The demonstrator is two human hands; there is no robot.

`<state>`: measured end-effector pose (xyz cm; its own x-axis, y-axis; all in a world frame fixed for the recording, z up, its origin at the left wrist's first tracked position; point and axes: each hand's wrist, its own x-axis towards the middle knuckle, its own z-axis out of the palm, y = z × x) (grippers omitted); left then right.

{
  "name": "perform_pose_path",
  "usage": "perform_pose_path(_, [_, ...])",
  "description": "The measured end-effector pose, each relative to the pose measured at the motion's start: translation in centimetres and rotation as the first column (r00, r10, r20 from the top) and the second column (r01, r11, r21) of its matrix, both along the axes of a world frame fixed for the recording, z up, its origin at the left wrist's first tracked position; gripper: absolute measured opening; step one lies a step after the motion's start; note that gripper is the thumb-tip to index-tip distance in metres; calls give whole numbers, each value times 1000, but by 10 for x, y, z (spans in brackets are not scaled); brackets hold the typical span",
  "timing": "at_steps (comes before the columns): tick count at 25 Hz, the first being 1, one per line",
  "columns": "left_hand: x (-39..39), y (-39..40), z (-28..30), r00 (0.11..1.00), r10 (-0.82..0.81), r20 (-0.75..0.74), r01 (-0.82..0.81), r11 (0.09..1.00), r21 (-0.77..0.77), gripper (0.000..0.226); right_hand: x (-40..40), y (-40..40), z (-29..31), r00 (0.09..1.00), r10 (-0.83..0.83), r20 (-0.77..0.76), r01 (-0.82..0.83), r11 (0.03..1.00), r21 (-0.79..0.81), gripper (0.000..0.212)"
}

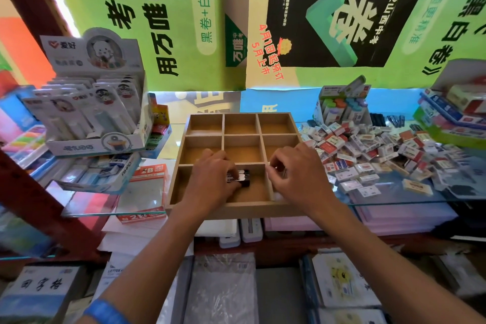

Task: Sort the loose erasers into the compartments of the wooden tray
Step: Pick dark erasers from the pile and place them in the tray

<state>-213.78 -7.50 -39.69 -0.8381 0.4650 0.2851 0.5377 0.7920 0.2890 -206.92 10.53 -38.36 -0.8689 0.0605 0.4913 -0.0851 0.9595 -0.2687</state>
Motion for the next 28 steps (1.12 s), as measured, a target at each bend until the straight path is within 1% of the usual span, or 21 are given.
perform_pose_path(2, [1, 2, 0, 999, 42, -6, -42, 999, -32, 19, 2, -1, 0, 1000, 2, 4, -2, 1000, -4, 15])
perform_pose_path(5, [4, 2, 0, 997, 70, 21, -70, 998, -6, 18, 6, -9, -2, 999, 10, 32, -9, 1000, -10, 13])
perform_pose_path(9, [3, -3, -4, 995, 28, 99, -34, 998, 52, 28, 11, -21, -5, 995, 39, 87, -39, 999, -2, 10])
perform_pose_path(11, [3, -4, -4, 991, 7, 132, -17, 997, 73, 26, 13, -25, -6, 991, 61, 120, -59, 998, -20, 8])
perform_pose_path(14, [5, -4, -5, 991, 12, 133, -24, 996, 88, 19, 17, -32, -11, 980, 112, 164, -110, 994, -18, 7])
perform_pose_path(17, [5, -4, -5, 991, 15, 132, -30, 993, 110, 15, 17, -36, -12, 977, 101, 187, -100, 995, -14, 12])
perform_pose_path(19, [5, -4, -5, 992, 22, 124, -37, 992, 118, 17, 11, -37, -9, 970, 90, 228, -96, 995, 15, 17])
perform_pose_path(21, [6, -3, -7, 995, 41, 95, -50, 994, 95, 22, 2, -38, -6, 956, 82, 283, -101, 993, 53, 24])
perform_pose_path(23, [8, -2, -8, 994, 73, 82, -78, 995, 67, 23, -10, -41, -3, 938, 55, 342, -102, 987, 122, 27])
perform_pose_path(25, [7, -4, -7, 991, 89, 104, -96, 993, 68, 21, -18, -43, 0, 928, 25, 371, -103, 976, 192, 22])
perform_pose_path(28, [4, -8, -5, 985, 63, 162, -82, 990, 115, 17, -22, -44, 1, 920, 26, 391, -105, 978, 181, 16])
